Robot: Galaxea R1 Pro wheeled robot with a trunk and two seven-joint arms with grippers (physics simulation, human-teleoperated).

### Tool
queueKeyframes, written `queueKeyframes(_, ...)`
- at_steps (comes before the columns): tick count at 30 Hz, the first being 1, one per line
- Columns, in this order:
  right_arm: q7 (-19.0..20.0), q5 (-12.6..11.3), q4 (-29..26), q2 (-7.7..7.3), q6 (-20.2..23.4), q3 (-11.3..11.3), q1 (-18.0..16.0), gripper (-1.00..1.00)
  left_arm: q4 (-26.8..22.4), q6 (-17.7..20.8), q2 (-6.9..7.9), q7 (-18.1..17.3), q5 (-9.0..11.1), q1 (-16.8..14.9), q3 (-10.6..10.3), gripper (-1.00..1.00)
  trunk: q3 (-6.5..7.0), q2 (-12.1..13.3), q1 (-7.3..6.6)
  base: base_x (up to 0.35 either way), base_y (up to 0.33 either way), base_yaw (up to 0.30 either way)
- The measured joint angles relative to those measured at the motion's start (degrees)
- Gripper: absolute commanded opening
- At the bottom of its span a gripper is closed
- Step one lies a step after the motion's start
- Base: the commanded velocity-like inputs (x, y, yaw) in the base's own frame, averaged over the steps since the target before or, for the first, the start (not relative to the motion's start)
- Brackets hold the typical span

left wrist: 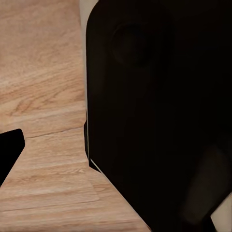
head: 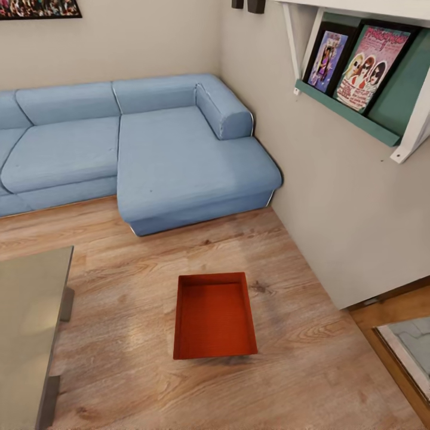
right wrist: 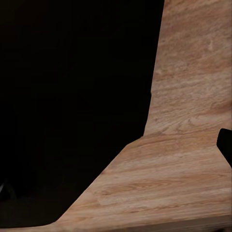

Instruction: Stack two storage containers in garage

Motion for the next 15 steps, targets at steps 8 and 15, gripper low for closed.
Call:
queueKeyframes(8, 0.00, 0.00, 0.00, -0.03, -0.11, 0.00, 0.00, 1.00, 0.00, 0.00, 0.01, -0.01, 0.00, -0.01, 0.00, 1.00, -0.47, 0.00, 0.00, 0.000, 0.000, 0.000)
queueKeyframes(15, 0.00, 0.00, 0.00, -0.03, -0.20, 0.00, 0.01, 1.00, 0.00, 0.00, -0.01, -0.01, 0.00, 0.00, 0.00, 1.00, -0.49, 0.00, 0.00, 0.000, 0.000, 0.000)
